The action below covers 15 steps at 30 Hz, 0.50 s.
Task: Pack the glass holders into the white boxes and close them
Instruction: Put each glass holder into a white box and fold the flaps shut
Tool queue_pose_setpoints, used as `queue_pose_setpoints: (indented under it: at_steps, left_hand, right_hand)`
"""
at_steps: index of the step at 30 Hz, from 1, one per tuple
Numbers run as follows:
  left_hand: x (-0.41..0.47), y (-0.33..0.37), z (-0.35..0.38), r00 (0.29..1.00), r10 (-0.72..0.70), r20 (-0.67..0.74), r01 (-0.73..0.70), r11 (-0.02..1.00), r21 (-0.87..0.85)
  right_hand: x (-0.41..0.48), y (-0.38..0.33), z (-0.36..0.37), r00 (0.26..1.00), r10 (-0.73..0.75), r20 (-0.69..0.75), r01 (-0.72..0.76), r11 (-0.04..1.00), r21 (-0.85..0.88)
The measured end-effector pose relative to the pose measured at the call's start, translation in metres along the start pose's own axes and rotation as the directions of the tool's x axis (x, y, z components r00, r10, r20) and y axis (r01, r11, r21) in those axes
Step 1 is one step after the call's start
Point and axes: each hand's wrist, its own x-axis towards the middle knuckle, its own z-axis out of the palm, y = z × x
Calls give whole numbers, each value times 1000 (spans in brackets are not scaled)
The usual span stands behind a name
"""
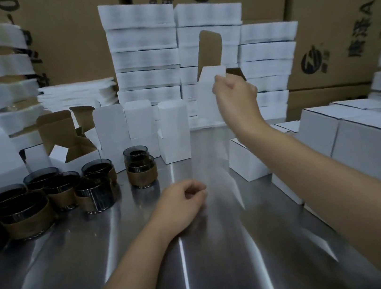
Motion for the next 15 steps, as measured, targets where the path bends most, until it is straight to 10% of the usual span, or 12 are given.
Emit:
queue_pose_setpoints:
  at_steps: [15]
  left_hand:
    - [-1,-4,0,973,207,-97,-219,966,-137]
  right_hand:
    - [-130,51,-21,897,-346,274,428,834,-347]
